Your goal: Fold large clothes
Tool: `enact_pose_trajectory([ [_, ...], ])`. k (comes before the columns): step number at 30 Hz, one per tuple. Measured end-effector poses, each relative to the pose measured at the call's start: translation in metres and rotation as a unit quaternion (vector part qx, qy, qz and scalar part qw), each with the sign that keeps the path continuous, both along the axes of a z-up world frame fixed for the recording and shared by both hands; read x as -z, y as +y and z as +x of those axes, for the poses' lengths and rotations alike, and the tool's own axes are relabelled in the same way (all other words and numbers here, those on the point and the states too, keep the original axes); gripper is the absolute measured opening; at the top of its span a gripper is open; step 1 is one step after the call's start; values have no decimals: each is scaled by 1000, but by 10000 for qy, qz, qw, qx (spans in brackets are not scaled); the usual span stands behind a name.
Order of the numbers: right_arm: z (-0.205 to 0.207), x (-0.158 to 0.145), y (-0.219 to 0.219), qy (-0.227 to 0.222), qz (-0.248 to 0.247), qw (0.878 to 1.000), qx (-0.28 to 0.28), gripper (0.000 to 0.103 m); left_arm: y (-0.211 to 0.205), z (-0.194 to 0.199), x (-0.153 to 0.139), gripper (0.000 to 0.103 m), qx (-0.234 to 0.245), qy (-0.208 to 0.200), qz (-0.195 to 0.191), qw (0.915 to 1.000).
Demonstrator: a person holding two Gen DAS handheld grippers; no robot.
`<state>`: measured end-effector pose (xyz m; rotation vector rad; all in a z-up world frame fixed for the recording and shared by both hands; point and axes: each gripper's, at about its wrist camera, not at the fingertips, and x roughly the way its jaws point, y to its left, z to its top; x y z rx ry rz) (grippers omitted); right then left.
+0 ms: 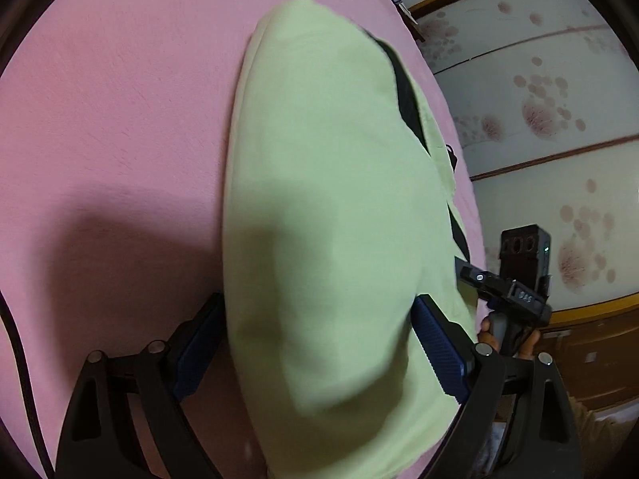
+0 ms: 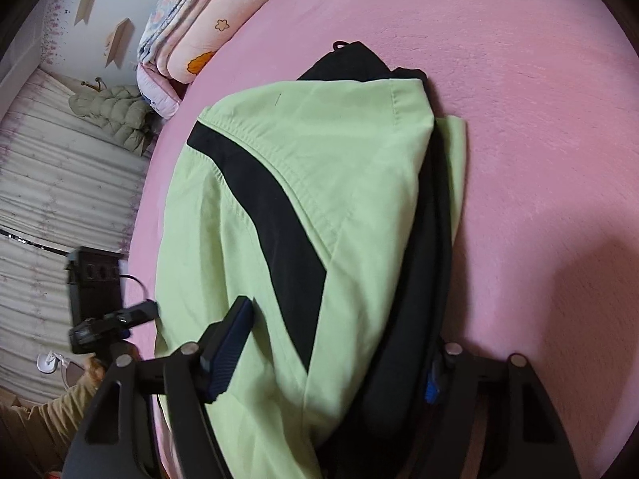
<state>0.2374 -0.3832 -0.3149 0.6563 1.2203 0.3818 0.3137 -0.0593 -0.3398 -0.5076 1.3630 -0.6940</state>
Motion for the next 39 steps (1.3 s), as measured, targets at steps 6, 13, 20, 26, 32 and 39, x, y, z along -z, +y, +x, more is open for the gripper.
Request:
enact_pose_trajectory([
  [6, 1, 2, -2, -54, 11, 9999, 109, 36, -4, -7, -13, 72, -113, -302, 148, 9994],
  [13, -10, -34, 21, -266, -661, 9974, 143, 12, -21, -28, -61, 38, 70, -1002, 959, 9903],
  [20, -19, -94, 84, -466, -1165, 9920, -124, 11, 36, -37, -130, 36, 69, -1300, 1105, 9853],
  [26, -10, -141, 173, -776, -956, 9917, -376, 11, 135, -23, -181, 36, -40, -1531, 1274, 9800],
  [32, 57, -165, 288, -1229, -703, 9883, -570, 11, 251, 45, -224, 36, -325, -1944, 1520, 9685],
  [39, 164, -156, 401, -1738, -705, 9803, -619, 11, 363, 155, -210, 36, -588, -2315, 1702, 9560],
])
